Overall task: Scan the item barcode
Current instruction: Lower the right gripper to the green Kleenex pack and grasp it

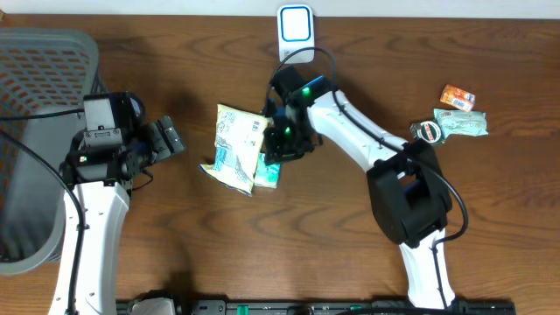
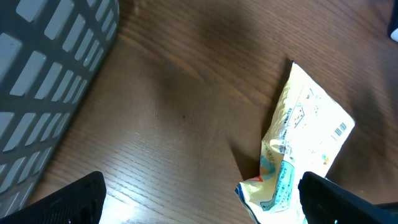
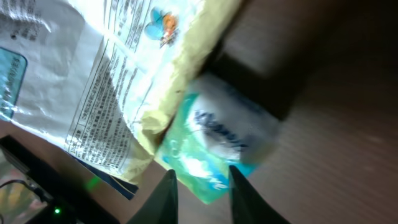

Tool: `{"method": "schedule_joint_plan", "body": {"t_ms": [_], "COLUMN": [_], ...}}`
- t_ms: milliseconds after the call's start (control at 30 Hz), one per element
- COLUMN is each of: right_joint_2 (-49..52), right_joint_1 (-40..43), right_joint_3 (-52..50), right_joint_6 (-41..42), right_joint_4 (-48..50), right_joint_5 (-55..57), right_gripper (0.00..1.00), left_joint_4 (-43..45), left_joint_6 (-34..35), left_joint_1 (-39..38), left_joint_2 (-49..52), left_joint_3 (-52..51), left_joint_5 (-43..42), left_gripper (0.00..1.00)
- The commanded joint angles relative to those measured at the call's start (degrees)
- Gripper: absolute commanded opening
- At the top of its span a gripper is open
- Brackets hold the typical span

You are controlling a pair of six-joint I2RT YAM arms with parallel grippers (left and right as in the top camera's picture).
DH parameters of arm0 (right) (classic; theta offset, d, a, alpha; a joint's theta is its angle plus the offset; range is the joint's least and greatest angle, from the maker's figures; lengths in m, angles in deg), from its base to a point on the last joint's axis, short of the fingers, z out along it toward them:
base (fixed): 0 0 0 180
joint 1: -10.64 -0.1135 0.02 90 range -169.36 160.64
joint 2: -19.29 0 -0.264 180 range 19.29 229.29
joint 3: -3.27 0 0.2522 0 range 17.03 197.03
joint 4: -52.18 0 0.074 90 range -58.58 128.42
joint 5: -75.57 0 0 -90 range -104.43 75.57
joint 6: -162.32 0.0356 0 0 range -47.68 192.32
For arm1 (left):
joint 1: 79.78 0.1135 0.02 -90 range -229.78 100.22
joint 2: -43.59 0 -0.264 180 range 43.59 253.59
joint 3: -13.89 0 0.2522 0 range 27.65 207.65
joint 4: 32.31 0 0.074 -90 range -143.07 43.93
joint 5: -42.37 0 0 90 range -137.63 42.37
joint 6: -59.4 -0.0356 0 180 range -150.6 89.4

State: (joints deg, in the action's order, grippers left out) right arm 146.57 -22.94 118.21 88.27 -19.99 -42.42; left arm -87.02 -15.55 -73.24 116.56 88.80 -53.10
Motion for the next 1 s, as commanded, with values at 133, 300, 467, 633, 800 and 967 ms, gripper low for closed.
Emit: {"method": "schedule_joint_plan", "body": {"t_ms": [133, 300, 467, 633, 800, 967], "right_joint_2": [0.1, 0.2, 0.5, 0.8, 0.8, 0.8], "right_joint_1": [-6.0, -9.7, -11.5, -11.9, -11.0, -9.5], "right_joint_3": [0.2, 0.2, 0.2, 0.2, 0.2, 0.2], "right_joint_6": [3.8, 4.4, 5.3, 5.3, 5.3, 5.2], "right_joint_4": [2.8, 6.6, 6.4, 4.0, 0.7, -1.7], "right_joint_5": [5.0, 7.2, 10.0, 11.5, 13.2, 16.0], "right_gripper": [0.47, 0.46, 0.44, 0.42, 0.42, 0.42], "left_joint_4": [-0.2, -0.2, -0.2, -0.2, -0.2, -0.2], "left_joint_6": [0.1, 0.1, 0.1, 0.1, 0.1, 0.1], "left_joint_1": [0.2, 0.2, 0.2, 0.2, 0.2, 0.2], "left_joint_2": [0.1, 0.1, 0.1, 0.1, 0.1, 0.1], "left_joint_3": [0.0, 0.0, 0.0, 0.0, 0.0, 0.0], "left_joint_5": [0.1, 0.1, 0.1, 0.1, 0.1, 0.1], "left_gripper": [0.98, 0.97, 0.98, 0.98, 0.98, 0.98]}}
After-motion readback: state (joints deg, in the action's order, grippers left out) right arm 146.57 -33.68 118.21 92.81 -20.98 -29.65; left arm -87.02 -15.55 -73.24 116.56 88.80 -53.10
